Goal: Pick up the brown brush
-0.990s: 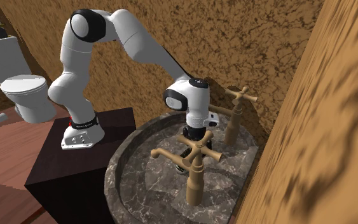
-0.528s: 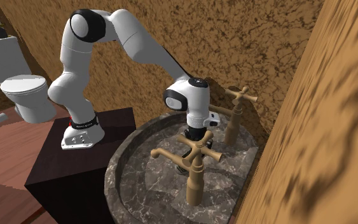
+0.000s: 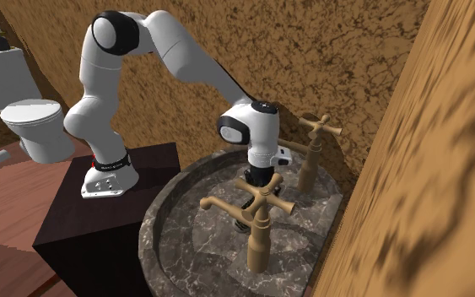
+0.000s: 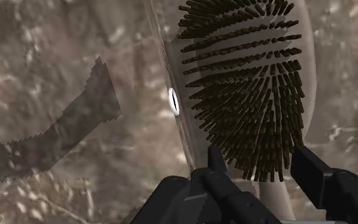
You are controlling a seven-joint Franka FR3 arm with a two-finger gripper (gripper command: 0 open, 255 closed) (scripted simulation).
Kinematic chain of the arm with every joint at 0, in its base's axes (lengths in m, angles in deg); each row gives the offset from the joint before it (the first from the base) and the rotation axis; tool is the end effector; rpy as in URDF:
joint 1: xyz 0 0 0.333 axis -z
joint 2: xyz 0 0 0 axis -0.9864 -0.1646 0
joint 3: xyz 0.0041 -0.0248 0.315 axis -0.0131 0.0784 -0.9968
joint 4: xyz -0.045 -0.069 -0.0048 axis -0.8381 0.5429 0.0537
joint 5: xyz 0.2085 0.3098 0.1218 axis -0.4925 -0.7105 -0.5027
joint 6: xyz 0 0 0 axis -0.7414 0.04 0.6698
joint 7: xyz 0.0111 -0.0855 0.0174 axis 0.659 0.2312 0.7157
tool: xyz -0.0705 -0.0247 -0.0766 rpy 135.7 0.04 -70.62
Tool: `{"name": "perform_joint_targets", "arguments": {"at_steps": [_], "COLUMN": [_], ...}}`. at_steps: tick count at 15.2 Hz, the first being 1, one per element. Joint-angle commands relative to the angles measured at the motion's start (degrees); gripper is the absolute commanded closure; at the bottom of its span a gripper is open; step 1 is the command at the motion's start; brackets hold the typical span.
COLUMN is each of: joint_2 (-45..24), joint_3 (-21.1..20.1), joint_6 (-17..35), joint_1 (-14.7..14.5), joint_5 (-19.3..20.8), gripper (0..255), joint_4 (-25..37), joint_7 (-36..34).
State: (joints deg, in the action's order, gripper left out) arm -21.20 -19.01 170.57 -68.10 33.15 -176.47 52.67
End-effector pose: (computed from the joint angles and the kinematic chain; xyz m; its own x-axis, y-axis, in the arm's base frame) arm 0.5049 -0.3523 0.2592 0.9054 0.4245 0.0098 0.4238 -0.9049 0.0402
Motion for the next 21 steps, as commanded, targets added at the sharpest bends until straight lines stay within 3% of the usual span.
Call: {"name": "perform_joint_targets", "arguments": {"at_steps": [1, 9, 10, 12, 21], "joint_2": [0.83, 3.78, 3.78, -1.83, -5.46], "joint_3": [0.33, 1.40, 1.40, -0.07, -1.13], "joint_6": [-1.47, -5.01, -5.01, -18.92, -14.65], "joint_1": [-0.39, -1.10, -1.10, 2.80, 3.57], "joint_5": [0.66, 2.47, 2.47, 3.80, 2.23], "gripper": [255, 255, 0, 0, 0], "joint_4": [-0.22, 0.65, 0.65, 9.52, 8.69], "joint_7": [-0.52, -1.60, -1.60, 7.72, 8.56]}}
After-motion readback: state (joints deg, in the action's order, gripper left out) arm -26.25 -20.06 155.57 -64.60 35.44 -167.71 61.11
